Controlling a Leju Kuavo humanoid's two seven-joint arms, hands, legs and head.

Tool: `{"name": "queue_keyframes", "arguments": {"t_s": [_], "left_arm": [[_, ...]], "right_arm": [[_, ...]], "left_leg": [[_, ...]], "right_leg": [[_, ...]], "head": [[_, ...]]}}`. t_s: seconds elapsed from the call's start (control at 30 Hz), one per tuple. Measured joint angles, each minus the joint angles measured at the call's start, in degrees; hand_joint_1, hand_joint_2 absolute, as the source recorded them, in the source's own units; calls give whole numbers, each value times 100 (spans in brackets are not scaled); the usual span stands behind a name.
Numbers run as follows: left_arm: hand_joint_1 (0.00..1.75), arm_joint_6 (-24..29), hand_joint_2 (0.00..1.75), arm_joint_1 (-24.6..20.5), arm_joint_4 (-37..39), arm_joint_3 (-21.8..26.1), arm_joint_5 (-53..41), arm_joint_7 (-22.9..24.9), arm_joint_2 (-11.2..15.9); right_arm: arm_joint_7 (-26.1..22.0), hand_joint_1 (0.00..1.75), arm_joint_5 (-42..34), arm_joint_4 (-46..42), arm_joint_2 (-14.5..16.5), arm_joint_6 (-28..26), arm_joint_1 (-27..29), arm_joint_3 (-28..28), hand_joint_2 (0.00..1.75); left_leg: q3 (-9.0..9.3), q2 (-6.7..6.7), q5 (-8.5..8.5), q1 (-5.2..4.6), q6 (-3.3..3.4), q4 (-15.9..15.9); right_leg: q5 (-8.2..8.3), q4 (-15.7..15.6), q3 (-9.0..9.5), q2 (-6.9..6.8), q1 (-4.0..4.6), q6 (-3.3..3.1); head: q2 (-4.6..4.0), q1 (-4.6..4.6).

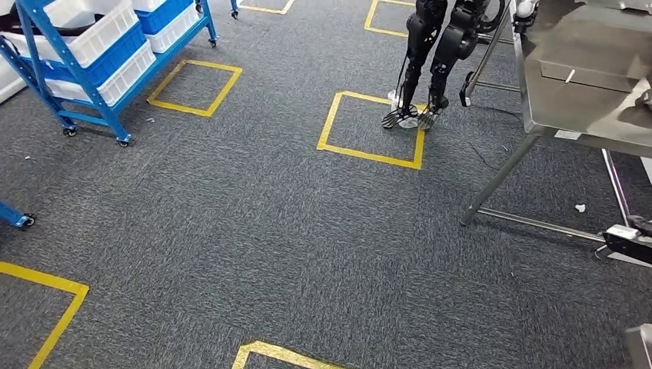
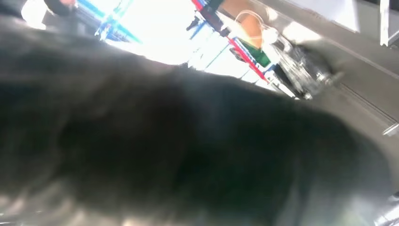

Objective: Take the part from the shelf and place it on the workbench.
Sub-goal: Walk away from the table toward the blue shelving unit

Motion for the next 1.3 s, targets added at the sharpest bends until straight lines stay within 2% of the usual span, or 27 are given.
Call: {"name": "queue_keyframes", "arguments": {"t_s": [0.03, 0.07, 0.1, 0.13, 0.17, 0.2, 0.27, 0.33, 0.4, 0.47, 0.53, 0.6, 0.63, 0.67, 0.7, 0.77, 0.83, 0.9, 0.93, 1.0, 1.07, 1.1, 1.13, 1.17, 1.2, 1.23, 1.3], "left_arm": [[0, 7, 0, -7, 0, -1, 2, -2, 2], [0, 14, 0, -12, 0, -1, 4, -2, 5], [0, 22, 0, -16, 0, -2, 6, -3, 8], [0, 27, 0, -18, 1, -2, 7, -3, 11], [0, 31, 0, -21, 2, -2, 7, -3, 14], [0, 35, 0, -24, 5, -3, 7, -3, 16], [0, 40, 0, -31, 19, -5, 8, -3, 16], [0, 47, 0, -28, 29, -6, 10, -3, 17], [0, 56, 0, -10, 32, -6, 12, -3, 22], [0, 63, 0, 0, 33, -6, 14, -3, 31], [0, 67, 0, -7, 37, -6, 14, -3, 36], [0, 68, 0, -12, 49, -6, 14, -3, 37], [0, 69, 0, -11, 55, -6, 14, -3, 38], [0, 70, 0, -8, 60, -6, 14, -3, 40], [0, 72, 0, -5, 61, -6, 14, -3, 42], [0, 75, 0, -5, 61, -7, 14, -3, 46], [0, 77, 0, -8, 61, -9, 16, -3, 47], [0, 78, 0, -6, 61, -11, 20, -3, 47], [0, 78, 0, -2, 61, -12, 21, -3, 46], [0, 82, 0, -7, 61, -14, 22, -2, 44], [0, 89, 0, -13, 61, -16, 22, -1, 43], [0, 91, 0, -15, 61, -16, 22, -1, 43], [0, 92, 0, -15, 61, -17, 22, 0, 43], [0, 91, 0, -15, 61, -17, 22, 0, 42], [0, 91, 0, -15, 61, -19, 21, 0, 39], [0, 91, 0, -15, 61, -20, 21, 1, 34], [0, 91, 0, -21, 61, -24, 22, 1, 21]], "right_arm": [[-2, 0, 18, 3, 8, 1, -4, 3, 0], [-2, 0, 47, 12, 28, 3, -8, 12, 0], [-1, 0, 78, 21, 57, 3, -10, 22, 0], [2, 0, 107, 32, 90, 3, -14, 35, 0], [6, 0, 130, 40, 116, 3, -17, 48, 0], [12, 0, 145, 45, 131, 1, -22, 56, 0], [22, 0, 163, 45, 137, -1, -23, 64, 0], [26, 0, 169, 31, 133, 6, -3, 62, 0], [24, 0, 165, -7, 131, 20, 15, 61, 0], [20, 0, 157, -56, 130, 29, 29, 59, 0], [18, 0, 152, -87, 130, 32, 48, 55, 0], [17, 0, 150, -96, 132, 35, 65, 53, 0], [16, 0, 149, -98, 134, 37, 72, 53, 0], [14, 0, 146, -100, 135, 41, 77, 53, 0], [11, 0, 142, -103, 135, 48, 81, 53, 0], [2, 0, 127, -110, 133, 69, 100, 47, 0], [-8, 0, 113, -122, 130, 95, 121, 33, 0], [-17, 0, 104, -149, 123, 108, 135, 23, 0], [-22, 0, 101, -165, 119, 109, 144, 19, 0], [-30, 0, 87, -189, 106, 110, 155, 3, 0], [-39, 0, 73, -191, 102, 119, 161, -12, 0], [-44, 0, 71, -189, 104, 124, 169, -14, 0], [-49, 0, 69, -187, 108, 128, 176, -15, 0], [-53, 0, 68, -185, 111, 130, 180, -15, 0], [-56, 0, 68, -185, 110, 129, 177, -15, 0], [-56, 0, 68, -185, 106, 128, 170, -16, 0], [-56, 0, 68, -183, 95, 127, 153, -17, 0]], "left_leg": [[-3, -63, 7, -1, 13, -1], [-9, -132, 11, -5, 20, 6], [-13, -212, 11, -9, 21, 16], [-16, -295, 9, -13, 21, 30], [-15, -382, 4, -16, 16, 50], [-12, -469, -6, -16, 8, 74], [-38, -623, -25, -19, -21, 130], [-105, -773, -12, -4, -76, 155], [-150, -882, 6, 12, -147, 153], [-243, -640, -127, -10, -203, 333], [-533, -252, -477, -11, -241, 948], [-866, -117, -753, 22, -273, 1641], [-919, -100, -748, 34, -284, 1756], [-846, -78, -629, 40, -289, 1625], [-668, -33, -442, 41, -283, 1295], [-233, 210, -153, 7, -232, 480], [-55, 343, -93, -40, -165, 117], [-58, 216, -72, -56, -104, 83], [-33, 149, -50, -48, -73, 43], [32, 29, 7, -19, -7, -46], [31, -87, 31, -10, 22, -57], [19, -164, 33, -11, 24, -44], [10, -243, 30, -14, 23, -26], [4, -324, 25, -15, 21, -1], [1, -405, 15, -15, 14, 28], [-2, -480, 1, -12, 1, 59], [-49, -626, -19, -15, -44, 126]], "right_leg": [[-189, 372, -182, 163, -2, 7], [-339, 755, -380, 242, -3, 13], [-395, 1025, -534, 274, -2, 16], [-333, 1097, -598, 286, -3, 12], [-158, 937, -553, 306, -3, -1], [93, 574, -408, 361, -4, -19], [396, -138, -110, 613, -10, -61], [412, -390, -13, 733, 1, -91], [432, -435, 3, 593, 0, -137], [461, -497, 35, 440, -17, -214], [471, -526, 48, 284, -1, -267], [464, -524, 46, 123, 22, -284], [458, -522, 49, 43, 27, -284], [451, -519, 56, -33, 28, -277], [441, -516, 69, -103, 27, -265], [410, -505, 103, -235, 41, -223], [389, -499, 126, -356, 63, -169], [378, -512, 155, -477, 65, -109], [346, -494, 176, -447, 49, -78], [122, -191, 78, -143, 17, -31], [-241, 526, -266, 199, -1, -5], [-351, 867, -450, 259, 0, 8], [-360, 1055, -564, 280, -2, 15], [-249, 1023, -577, 293, -5, 17], [-42, 769, -480, 322, -10, 14], [179, 377, -317, 402, -22, 5], [413, -248, -47, 644, -35, -18]], "head": [[0, -1], [-1, 2], [-1, 2], [-1, 1], [-1, 2], [-1, 1], [0, 0], [0, -1], [0, -2], [0, -7], [0, -13], [0, -15], [1, -15], [0, -16], [0, -16], [-1, -15], [1, -13], [1, -13], [0, -10], [0, -8], [0, -7], [0, -7], [-1, -7], [0, -8], [0, -7], [1, -6], [1, -6]]}}
